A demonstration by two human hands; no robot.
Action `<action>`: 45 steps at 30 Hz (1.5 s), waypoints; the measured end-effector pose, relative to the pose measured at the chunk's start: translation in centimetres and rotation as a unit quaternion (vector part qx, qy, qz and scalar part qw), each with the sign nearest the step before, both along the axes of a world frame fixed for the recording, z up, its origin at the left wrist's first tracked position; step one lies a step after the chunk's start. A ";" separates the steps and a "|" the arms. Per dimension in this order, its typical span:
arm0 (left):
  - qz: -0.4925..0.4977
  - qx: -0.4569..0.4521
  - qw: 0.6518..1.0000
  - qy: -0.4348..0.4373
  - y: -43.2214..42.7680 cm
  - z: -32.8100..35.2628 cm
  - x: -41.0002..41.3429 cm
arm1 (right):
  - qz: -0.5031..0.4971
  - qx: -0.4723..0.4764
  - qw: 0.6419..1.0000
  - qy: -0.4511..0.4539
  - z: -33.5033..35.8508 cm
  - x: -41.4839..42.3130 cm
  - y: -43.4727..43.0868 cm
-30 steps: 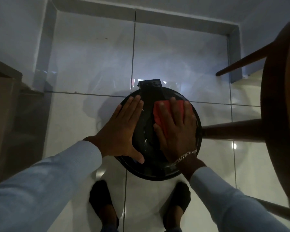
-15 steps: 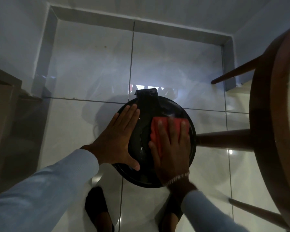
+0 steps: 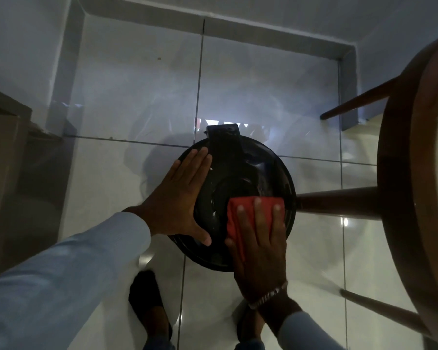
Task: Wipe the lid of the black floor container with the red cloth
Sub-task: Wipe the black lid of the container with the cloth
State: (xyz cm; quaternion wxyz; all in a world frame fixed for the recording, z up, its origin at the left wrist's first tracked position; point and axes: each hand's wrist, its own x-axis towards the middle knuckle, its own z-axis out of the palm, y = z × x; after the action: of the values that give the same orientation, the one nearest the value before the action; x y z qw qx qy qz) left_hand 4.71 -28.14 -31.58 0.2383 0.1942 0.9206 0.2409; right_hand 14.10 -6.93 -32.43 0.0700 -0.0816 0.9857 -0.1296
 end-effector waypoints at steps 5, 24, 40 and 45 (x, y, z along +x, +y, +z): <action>-0.006 -0.003 1.000 0.007 0.0 -0.3 0.0 | 0.020 0.019 1.000 0.007 0.1 -4.6 -0.6; 0.053 0.090 0.994 -0.011 -0.9 1.1 2.0 | -0.109 -0.276 0.955 0.003 5.4 -1.9 -4.1; 0.183 -0.009 0.974 0.130 6.7 1.6 0.1 | -0.058 -0.061 0.994 -0.070 1.1 -8.4 0.5; 0.186 -0.047 0.973 0.132 6.5 0.1 4.1 | -0.035 -0.023 0.999 -0.027 -0.2 -7.4 0.9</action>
State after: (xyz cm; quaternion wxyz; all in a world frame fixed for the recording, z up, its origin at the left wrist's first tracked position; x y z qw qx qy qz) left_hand 8.80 -21.62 -31.48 0.0745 0.0384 0.9741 0.2098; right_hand 6.71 -6.01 -32.66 0.0898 -0.0449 0.9825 -0.1567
